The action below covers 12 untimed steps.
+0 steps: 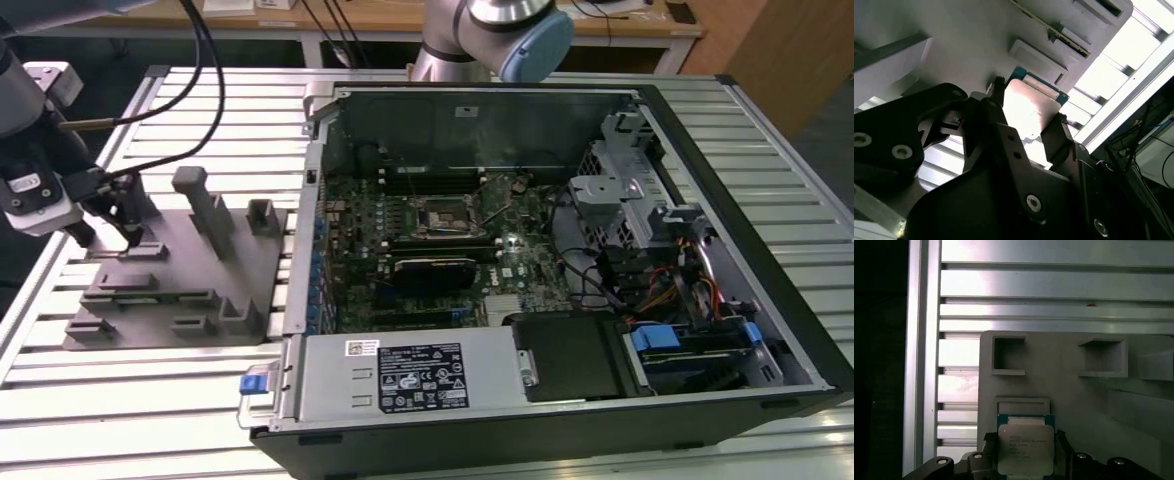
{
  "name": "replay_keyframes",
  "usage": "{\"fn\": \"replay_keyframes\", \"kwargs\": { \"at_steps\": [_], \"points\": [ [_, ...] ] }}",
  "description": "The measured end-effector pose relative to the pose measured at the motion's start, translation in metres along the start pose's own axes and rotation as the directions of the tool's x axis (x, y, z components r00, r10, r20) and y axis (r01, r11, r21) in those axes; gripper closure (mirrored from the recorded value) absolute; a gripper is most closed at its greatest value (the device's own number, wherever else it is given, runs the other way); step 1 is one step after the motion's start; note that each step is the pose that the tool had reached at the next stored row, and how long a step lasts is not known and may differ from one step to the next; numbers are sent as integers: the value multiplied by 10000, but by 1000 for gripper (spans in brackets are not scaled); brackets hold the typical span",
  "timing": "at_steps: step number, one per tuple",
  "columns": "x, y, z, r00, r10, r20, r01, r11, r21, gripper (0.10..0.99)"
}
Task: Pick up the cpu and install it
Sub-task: 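Pick up the cpu and move it towards the insertion slot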
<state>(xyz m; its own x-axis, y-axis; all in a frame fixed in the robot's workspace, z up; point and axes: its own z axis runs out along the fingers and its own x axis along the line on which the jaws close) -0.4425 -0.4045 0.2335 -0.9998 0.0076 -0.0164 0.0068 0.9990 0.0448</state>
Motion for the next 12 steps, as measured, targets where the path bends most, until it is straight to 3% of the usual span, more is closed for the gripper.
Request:
{"fn": "replay_keyframes", "kwargs": {
  "at_steps": [12],
  "points": [
    [-5, 14, -306, 10000, 0, -1, 0, 10000, 1, 541]
  ]
}}
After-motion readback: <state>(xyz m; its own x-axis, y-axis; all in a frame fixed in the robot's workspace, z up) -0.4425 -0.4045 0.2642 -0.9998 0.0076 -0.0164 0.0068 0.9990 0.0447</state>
